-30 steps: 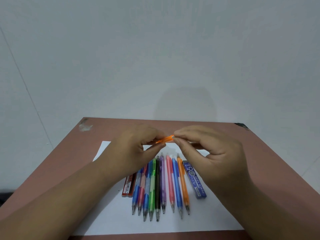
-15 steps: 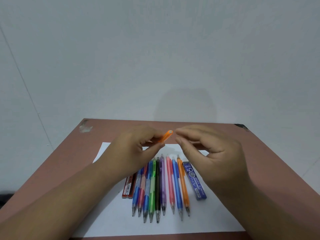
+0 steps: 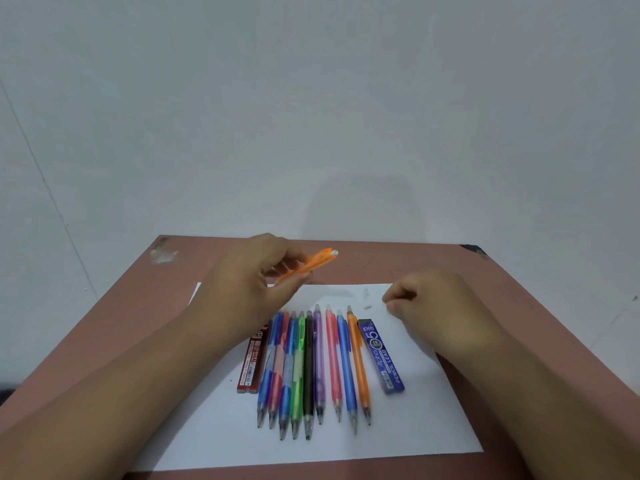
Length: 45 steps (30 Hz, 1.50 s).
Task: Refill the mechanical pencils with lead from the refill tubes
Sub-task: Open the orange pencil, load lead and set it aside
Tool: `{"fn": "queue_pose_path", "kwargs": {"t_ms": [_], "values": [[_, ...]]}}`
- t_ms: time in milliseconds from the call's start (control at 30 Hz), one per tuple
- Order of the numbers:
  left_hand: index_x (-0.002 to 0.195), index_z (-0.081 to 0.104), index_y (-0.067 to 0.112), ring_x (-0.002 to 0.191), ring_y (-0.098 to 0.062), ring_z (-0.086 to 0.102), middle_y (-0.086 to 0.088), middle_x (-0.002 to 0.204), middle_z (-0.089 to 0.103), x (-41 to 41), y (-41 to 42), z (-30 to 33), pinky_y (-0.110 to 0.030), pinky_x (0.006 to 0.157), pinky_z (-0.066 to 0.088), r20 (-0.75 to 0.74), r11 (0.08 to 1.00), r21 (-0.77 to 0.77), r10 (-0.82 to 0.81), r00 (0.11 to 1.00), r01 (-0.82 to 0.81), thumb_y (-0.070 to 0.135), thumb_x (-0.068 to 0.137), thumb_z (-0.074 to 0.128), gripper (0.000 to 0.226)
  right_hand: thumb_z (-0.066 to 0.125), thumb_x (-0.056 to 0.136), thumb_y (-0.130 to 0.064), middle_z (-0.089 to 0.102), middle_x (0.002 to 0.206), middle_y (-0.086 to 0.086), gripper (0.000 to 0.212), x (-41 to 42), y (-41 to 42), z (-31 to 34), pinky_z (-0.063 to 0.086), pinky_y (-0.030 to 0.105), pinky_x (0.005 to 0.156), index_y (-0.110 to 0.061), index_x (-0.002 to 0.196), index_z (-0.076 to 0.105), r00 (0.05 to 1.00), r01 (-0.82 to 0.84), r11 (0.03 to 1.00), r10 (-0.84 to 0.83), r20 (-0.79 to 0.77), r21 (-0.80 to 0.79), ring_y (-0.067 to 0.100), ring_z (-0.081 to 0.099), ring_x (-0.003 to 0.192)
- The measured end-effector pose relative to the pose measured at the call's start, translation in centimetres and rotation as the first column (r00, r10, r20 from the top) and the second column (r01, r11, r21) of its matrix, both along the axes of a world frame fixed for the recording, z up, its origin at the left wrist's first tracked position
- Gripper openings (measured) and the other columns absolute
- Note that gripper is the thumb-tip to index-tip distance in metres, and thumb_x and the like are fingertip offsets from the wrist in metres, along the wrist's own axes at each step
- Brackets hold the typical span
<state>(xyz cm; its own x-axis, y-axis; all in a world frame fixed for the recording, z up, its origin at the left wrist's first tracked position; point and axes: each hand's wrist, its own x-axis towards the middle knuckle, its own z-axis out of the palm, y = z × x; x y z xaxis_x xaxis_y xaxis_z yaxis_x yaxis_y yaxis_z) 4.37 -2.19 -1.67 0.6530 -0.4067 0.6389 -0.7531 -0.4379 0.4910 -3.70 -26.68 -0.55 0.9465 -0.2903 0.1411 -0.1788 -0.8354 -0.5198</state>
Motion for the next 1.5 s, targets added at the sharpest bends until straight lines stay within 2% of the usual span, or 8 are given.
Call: {"fn": "queue_pose_path", "kwargs": {"t_ms": [133,300,533,633,733,867,1333,1500], "values": [[0.103,0.063,0.043,0.087,-0.002,0.062,0.021,0.092,0.062,0.0,0.2,0.1,-0.035,0.074,0.059,0.031,0.999,0.036,0.018,0.999,-0.019,0.034,0.086,0.075,0.022,0.069,0.095,-0.027,0.065,0.089,-0.018,0.008,0.1,0.4,-0.4,0.046,0.018,0.068,-0.031,0.097,0.076,0.999,-0.046,0.999,0.046,-0.018,-0.001,0.001,0.06,0.082],[0.103,0.068,0.036,0.086,-0.006,0.061,0.017,0.091,0.061,0.1,0.3,0.1,-0.036,0.07,0.057,0.061,0.997,0.066,0.029,0.998,-0.033,0.038,0.085,0.071,0.019,0.068,0.096,-0.031,0.067,0.097,-0.014,0.01,0.4,0.9,-0.9,0.053,0.028,0.08,-0.031,0.097,0.078,0.996,-0.083,0.996,0.083,0.014,-0.016,0.005,0.062,0.087],[0.099,0.068,0.036,0.082,-0.005,0.058,0.018,0.089,0.058,0.3,0.2,0.1,-0.024,0.065,0.049,0.046,0.994,0.089,0.053,0.998,-0.057,0.044,0.081,0.069,0.02,0.058,0.102,-0.03,0.061,0.094,-0.012,0.019,0.7,1.0,-1.1,0.046,0.022,0.069,-0.029,0.084,0.064,0.992,-0.128,0.987,0.128,-0.007,-0.092,0.005,0.057,0.082],[0.099,0.069,0.036,0.082,-0.006,0.057,0.019,0.088,0.057,0.3,0.2,0.1,-0.025,0.066,0.05,0.035,0.994,0.09,0.06,0.998,-0.063,0.046,0.08,0.067,0.021,0.056,0.102,-0.029,0.061,0.091,-0.015,0.018,0.4,1.2,-0.4,0.046,0.022,0.072,-0.03,0.086,0.063,0.982,-0.138,0.99,0.14,0.127,-0.026,0.001,0.057,0.084],[0.099,0.072,0.031,0.081,-0.008,0.056,0.017,0.087,0.057,0.4,0.2,0.1,-0.025,0.065,0.048,0.041,0.994,0.094,0.06,0.997,-0.063,0.04,0.081,0.072,0.02,0.06,0.101,-0.025,0.063,0.087,-0.017,0.017,-0.3,1.7,0.4,0.044,0.013,0.068,-0.031,0.086,0.065,0.935,-0.194,0.979,0.163,0.316,0.068,-0.001,0.058,0.086],[0.099,0.074,0.027,0.081,-0.008,0.055,0.013,0.087,0.059,0.4,0.0,0.0,-0.021,0.064,0.043,0.061,0.99,0.125,0.059,0.996,-0.067,0.032,0.082,0.076,0.018,0.064,0.098,-0.02,0.063,0.085,-0.017,0.019,-0.8,2.5,0.6,0.041,0.009,0.068,-0.035,0.085,0.065,0.877,-0.271,0.962,0.238,0.418,0.02,0.005,0.057,0.087],[0.098,0.073,0.03,0.083,-0.007,0.056,0.014,0.088,0.059,0.0,0.0,0.1,-0.019,0.066,0.043,0.052,0.992,0.12,0.032,0.998,-0.038,0.028,0.083,0.078,0.016,0.062,0.098,-0.022,0.06,0.085,-0.017,0.019,-0.4,2.4,0.2,0.038,0.011,0.065,-0.035,0.084,0.063,0.885,-0.241,0.97,0.23,0.404,-0.026,0.007,0.056,0.085],[0.103,0.075,0.029,0.086,-0.006,0.055,0.014,0.091,0.059,0.0,0.0,0.2,-0.02,0.068,0.044,0.055,0.989,0.141,0.03,0.998,-0.038,0.029,0.084,0.077,0.019,0.061,0.1,-0.025,0.06,0.088,-0.018,0.017,-0.4,2.4,0.2,0.037,0.012,0.068,-0.035,0.087,0.061,0.892,-0.24,0.964,0.266,0.366,-0.117,0.005,0.054,0.087]]}}
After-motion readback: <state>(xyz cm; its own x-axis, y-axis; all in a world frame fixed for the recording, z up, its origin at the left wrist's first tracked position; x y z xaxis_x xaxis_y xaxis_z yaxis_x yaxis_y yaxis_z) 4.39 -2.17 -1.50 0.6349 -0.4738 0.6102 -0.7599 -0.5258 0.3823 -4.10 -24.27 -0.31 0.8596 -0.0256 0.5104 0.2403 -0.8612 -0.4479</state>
